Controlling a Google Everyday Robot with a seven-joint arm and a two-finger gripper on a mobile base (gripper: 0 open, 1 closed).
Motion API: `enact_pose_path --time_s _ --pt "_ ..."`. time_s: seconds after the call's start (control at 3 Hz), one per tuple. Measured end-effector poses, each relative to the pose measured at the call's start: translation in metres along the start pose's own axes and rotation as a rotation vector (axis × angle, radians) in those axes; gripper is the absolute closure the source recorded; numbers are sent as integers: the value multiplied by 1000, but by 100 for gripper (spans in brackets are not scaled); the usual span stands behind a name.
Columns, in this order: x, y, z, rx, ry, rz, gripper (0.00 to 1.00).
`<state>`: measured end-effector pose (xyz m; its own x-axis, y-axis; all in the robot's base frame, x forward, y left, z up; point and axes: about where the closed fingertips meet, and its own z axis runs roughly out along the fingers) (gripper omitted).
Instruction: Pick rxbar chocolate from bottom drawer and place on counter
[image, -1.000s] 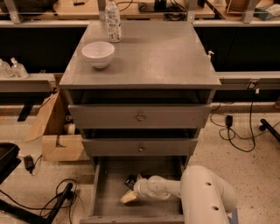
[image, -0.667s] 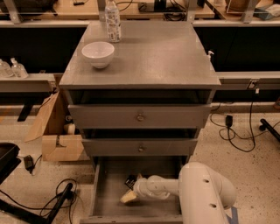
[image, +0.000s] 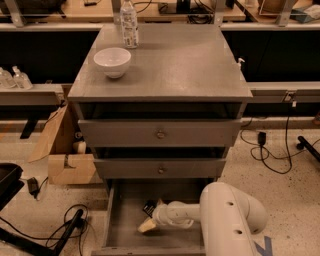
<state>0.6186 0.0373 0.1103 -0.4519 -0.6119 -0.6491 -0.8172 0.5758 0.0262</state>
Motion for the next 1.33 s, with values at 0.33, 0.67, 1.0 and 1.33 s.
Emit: enact_pose_path --time_s 0.33,0.67,1.0,1.33 --pt "5 -1 -1 29 39 -10 9" --pt "8 -2 1 49 81 -25 28" --pt "8 -1 2 51 90 -30 52" --pt "6 -1 -1 51 90 -30 74"
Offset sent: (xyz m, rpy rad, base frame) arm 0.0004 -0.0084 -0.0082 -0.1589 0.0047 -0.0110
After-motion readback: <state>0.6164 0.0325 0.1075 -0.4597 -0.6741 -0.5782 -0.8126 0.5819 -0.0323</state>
